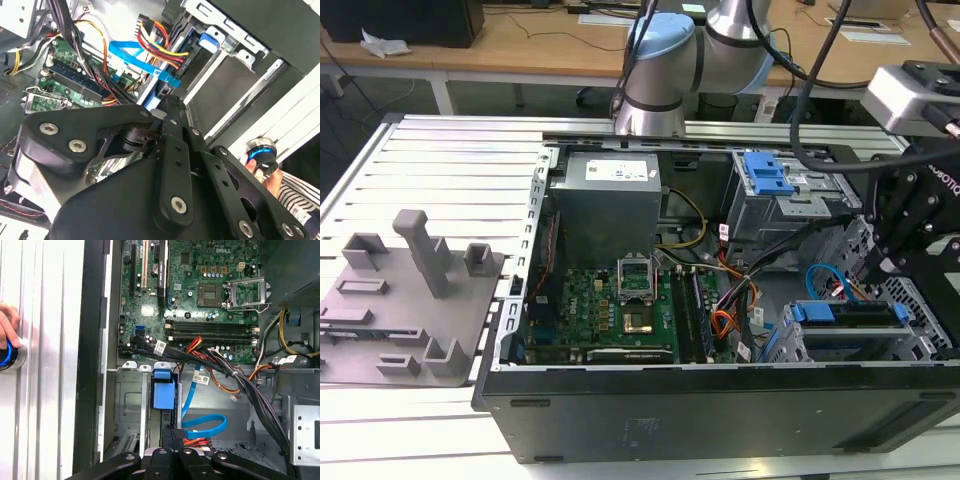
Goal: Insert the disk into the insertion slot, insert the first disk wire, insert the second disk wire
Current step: 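Insert the second disk wire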
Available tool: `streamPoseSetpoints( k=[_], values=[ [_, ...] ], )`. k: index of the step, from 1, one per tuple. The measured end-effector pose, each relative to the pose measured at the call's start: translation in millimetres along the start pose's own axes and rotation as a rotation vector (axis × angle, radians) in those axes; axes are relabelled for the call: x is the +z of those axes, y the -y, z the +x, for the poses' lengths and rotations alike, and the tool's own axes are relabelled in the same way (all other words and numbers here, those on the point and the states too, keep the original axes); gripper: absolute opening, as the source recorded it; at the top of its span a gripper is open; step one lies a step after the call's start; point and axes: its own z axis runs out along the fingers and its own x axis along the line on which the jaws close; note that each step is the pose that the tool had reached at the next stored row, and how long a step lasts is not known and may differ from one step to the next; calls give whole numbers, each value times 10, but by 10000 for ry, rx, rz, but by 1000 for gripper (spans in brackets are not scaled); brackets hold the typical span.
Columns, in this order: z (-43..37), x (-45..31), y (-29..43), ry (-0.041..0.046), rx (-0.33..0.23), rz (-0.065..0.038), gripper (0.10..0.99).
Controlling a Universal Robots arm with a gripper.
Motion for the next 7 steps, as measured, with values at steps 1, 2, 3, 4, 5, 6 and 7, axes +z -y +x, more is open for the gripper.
streamPoseSetpoints(
  k=[1,2,3,4,5,6,7],
  values=[
    [0,1,-25,2,0,12,106],
    [0,2,-39,4,1,15,106],
    [0,2,-39,3,0,15,106],
    [0,1,-40,1,-1,15,106],
    [0,2,-40,3,-1,16,106],
    [0,2,-40,3,0,16,106],
    [0,2,-40,3,0,16,106]
  ],
)
